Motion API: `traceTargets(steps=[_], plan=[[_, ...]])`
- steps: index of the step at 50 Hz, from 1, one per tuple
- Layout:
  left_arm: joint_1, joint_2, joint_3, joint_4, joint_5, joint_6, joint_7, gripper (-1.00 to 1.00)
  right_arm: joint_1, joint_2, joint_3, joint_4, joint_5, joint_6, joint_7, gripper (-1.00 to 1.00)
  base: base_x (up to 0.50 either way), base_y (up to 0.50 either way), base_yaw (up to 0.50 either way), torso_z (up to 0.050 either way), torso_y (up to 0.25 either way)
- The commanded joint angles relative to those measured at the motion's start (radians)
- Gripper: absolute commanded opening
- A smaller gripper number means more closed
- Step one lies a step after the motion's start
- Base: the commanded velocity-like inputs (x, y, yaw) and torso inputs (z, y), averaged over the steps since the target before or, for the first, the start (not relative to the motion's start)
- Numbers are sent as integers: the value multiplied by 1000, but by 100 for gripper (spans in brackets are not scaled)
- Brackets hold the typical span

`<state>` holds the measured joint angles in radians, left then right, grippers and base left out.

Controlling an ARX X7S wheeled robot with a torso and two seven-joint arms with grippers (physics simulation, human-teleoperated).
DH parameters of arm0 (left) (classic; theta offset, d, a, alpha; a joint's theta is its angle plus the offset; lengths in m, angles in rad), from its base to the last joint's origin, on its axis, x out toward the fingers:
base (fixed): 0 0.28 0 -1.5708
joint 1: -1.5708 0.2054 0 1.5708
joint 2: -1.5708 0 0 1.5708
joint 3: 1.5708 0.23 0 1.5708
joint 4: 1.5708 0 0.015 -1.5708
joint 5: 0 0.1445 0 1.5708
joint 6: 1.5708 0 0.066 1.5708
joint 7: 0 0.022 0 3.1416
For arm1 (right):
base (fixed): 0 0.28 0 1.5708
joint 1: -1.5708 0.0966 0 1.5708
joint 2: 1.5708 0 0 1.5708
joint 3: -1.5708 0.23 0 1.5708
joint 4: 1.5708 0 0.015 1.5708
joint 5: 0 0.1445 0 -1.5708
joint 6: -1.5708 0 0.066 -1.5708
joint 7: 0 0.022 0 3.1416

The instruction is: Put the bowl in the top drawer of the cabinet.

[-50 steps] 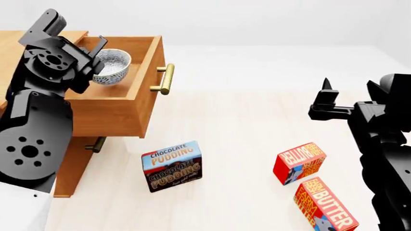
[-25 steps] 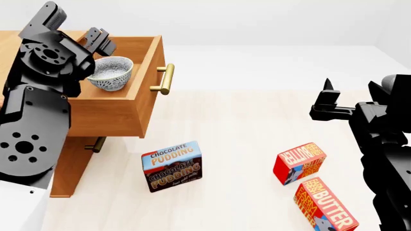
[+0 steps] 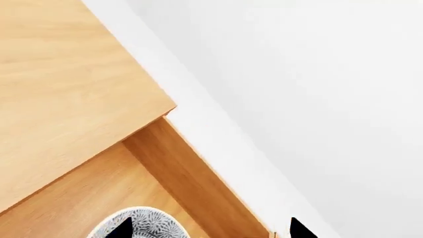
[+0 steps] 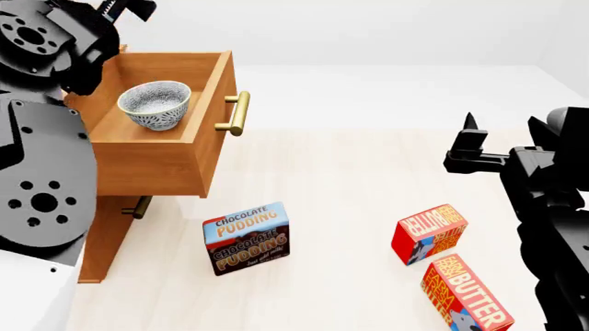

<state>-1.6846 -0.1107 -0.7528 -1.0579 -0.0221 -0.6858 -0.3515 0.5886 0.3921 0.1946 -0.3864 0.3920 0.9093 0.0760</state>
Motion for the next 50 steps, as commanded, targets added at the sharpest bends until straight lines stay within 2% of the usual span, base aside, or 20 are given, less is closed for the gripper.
traceTargets(steps=[1,9,17,22,26,32,37,46,50], plan=[[63,86,81,431,-60,-305,204,100,0,0,-4,-13,2,9,10,100,0,0,0,0,0],[243,85,228,911,-228,-624,443,100,0,-6,-1,-72,22,44,24,100,0,0,0,0,0],[436,54,303,1286,-360,-789,550,100,-6,-25,-8,-140,41,65,39,100,0,0,0,0,0],[566,44,308,1517,-459,-876,597,100,-22,-35,15,-196,61,74,47,100,0,0,0,0,0],[671,27,309,1627,-546,-876,598,100,-41,-47,50,-254,84,82,58,100,0,0,0,0,0],[839,11,352,1700,-543,-758,616,100,-76,-77,119,-335,108,69,83,100,0,0,0,0,0],[940,12,359,1719,-543,-681,642,100,-133,-99,123,-360,93,8,82,100,0,0,0,0,0],[1061,60,266,1882,-597,-688,618,100,-229,-124,125,-439,54,-85,96,100,0,0,0,0,0],[1069,100,154,1944,-669,-754,592,100,-269,-135,143,-492,57,-110,102,100,0,0,0,0,0]])
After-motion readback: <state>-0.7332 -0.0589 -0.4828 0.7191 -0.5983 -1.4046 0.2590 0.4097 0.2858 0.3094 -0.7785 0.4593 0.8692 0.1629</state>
